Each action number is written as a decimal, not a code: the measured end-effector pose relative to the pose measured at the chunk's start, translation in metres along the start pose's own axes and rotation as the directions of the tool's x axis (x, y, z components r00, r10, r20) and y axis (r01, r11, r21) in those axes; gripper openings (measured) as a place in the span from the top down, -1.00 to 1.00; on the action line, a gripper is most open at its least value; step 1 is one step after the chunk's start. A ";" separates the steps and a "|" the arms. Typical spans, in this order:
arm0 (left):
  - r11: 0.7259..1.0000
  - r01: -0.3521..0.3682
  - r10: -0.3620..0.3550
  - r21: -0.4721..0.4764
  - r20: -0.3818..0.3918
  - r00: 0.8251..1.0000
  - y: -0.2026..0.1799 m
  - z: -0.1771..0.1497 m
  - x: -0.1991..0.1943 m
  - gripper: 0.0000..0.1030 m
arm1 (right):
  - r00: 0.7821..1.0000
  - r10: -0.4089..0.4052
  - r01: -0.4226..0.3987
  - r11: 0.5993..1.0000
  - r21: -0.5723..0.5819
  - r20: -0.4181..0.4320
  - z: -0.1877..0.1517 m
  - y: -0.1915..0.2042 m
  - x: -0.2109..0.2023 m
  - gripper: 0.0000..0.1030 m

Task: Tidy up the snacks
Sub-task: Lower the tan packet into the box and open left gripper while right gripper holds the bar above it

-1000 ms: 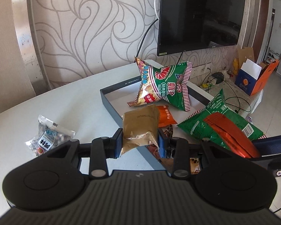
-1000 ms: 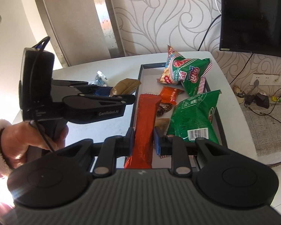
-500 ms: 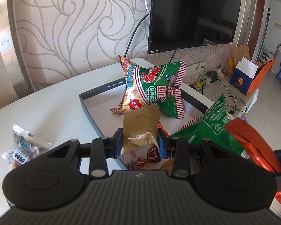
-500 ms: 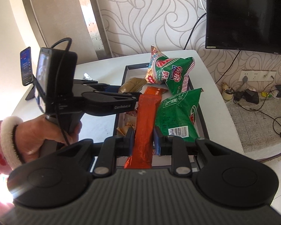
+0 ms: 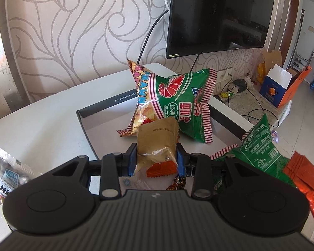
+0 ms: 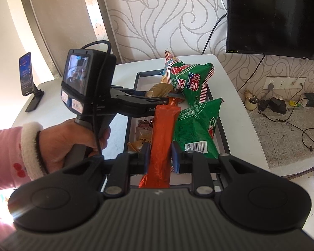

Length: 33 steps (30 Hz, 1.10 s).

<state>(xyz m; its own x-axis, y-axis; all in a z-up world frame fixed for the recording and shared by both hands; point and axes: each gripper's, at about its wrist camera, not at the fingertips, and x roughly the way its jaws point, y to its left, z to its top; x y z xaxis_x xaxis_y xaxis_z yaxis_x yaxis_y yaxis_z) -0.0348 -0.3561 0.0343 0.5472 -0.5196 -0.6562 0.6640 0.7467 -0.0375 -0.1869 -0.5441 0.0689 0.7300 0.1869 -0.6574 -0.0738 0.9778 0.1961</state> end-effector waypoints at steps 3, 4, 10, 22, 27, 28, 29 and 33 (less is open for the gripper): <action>1.000 0.000 0.000 0.004 0.000 1.000 -0.003 0.001 0.003 0.18 | 1.000 -0.002 0.002 1.000 0.001 0.001 0.000 0.000 0.000 0.52; 1.000 0.001 -0.001 0.004 -0.001 1.000 -0.004 0.001 0.005 0.18 | 1.000 -0.002 0.002 1.000 0.000 0.002 0.001 0.001 -0.001 0.52; 1.000 -0.007 0.007 0.012 -0.006 1.000 -0.009 0.004 0.014 0.17 | 1.000 -0.004 0.004 1.000 -0.001 0.004 0.000 0.002 -0.003 0.52; 0.999 -0.018 0.018 0.028 -0.001 1.000 -0.015 0.007 0.015 -0.08 | 1.000 -0.008 0.008 1.000 0.002 0.004 -0.001 0.001 -0.003 0.52; 0.999 -0.035 0.035 0.018 0.005 0.999 -0.012 0.008 0.010 -0.37 | 1.000 -0.004 0.004 1.000 0.001 0.002 -0.001 0.002 -0.002 0.52; 0.999 -0.035 0.035 0.014 0.002 0.999 -0.012 0.008 0.009 -0.37 | 1.000 -0.003 0.003 1.000 0.000 0.001 0.000 0.002 -0.001 0.52; 0.999 -0.034 0.034 0.008 -0.001 0.999 -0.011 0.008 0.008 -0.37 | 1.000 -0.002 0.002 1.000 0.000 0.000 0.000 0.002 -0.001 0.52; 0.999 -0.037 0.037 -0.003 -0.005 0.999 -0.009 0.007 0.001 -0.37 | 1.000 0.006 -0.006 1.000 0.000 -0.003 0.001 0.001 -0.001 0.52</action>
<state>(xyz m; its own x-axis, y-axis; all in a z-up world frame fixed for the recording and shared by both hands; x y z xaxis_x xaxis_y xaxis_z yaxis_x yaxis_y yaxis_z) -0.0369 -0.3664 0.0390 0.5689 -0.4899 -0.6605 0.6419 0.7666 -0.0157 -0.1874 -0.5431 0.0707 0.7276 0.1929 -0.6583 -0.0780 0.9767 0.1999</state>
